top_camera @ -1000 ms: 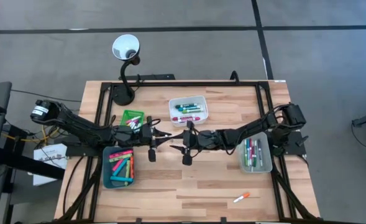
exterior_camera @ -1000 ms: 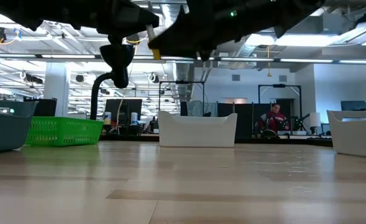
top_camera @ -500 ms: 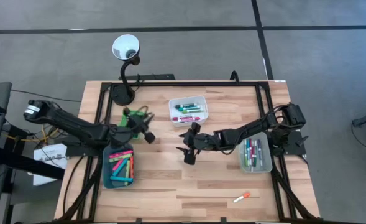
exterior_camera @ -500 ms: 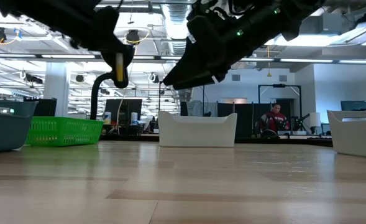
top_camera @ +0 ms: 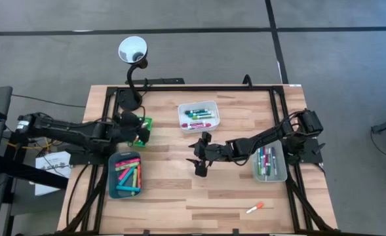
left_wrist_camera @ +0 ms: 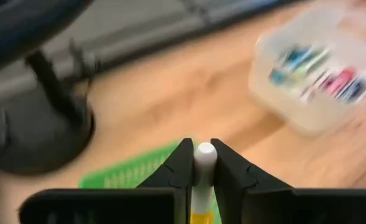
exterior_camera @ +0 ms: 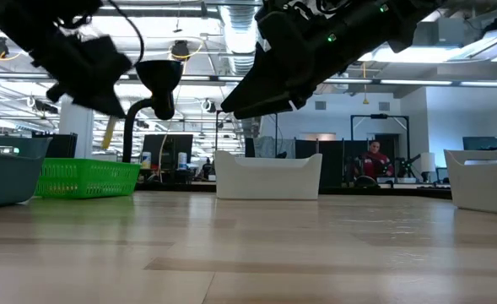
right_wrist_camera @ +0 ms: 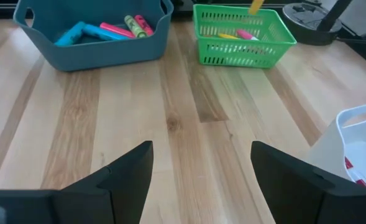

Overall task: Pick & Place Markers
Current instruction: Put the small yellow highlighter pen into the green bin, then put the small orange highlighter pen into the green bin

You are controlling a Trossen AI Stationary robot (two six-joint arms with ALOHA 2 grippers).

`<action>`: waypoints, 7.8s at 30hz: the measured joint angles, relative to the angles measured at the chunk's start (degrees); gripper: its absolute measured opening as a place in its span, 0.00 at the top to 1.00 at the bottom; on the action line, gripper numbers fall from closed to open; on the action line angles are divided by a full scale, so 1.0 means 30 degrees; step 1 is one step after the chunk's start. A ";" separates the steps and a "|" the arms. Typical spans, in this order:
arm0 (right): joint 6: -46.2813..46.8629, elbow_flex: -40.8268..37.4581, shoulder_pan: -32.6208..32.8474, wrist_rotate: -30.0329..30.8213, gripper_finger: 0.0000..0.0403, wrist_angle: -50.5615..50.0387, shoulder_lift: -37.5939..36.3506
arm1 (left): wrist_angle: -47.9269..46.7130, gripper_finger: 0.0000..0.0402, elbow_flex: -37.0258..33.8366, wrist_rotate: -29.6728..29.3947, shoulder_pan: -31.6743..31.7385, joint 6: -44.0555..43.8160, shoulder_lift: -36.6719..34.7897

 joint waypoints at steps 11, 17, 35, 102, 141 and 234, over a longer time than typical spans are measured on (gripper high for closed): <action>0.0000 0.0000 0.0000 0.0000 0.35 0.0006 0.0000 | -0.1450 0.88 -0.1277 0.5561 0.4220 -0.0688 0.2147; -0.0013 0.0000 -0.0097 -0.0597 0.35 0.0007 0.0000 | -0.0755 0.84 -0.1247 0.5668 0.4379 0.0718 0.2318; -0.1474 0.4693 0.3989 -0.0789 0.36 -1.1310 -0.2875 | 0.3692 0.73 -0.1246 0.6904 0.4324 0.1964 0.2091; -0.1304 -0.0918 0.6672 0.9875 0.94 -0.2709 0.0015 | 1.5759 0.85 -0.1239 1.1402 -0.1300 0.8820 0.0197; -0.2895 -0.0260 -0.2646 -0.2483 0.92 1.1897 0.0044 | 2.3116 0.53 -0.1780 1.1402 -0.0900 1.2846 0.6258; 0.4546 0.2504 0.0735 0.0039 0.61 -1.1931 -0.3143 | -0.0773 0.85 -0.1814 0.5115 0.1942 -0.3214 -0.0173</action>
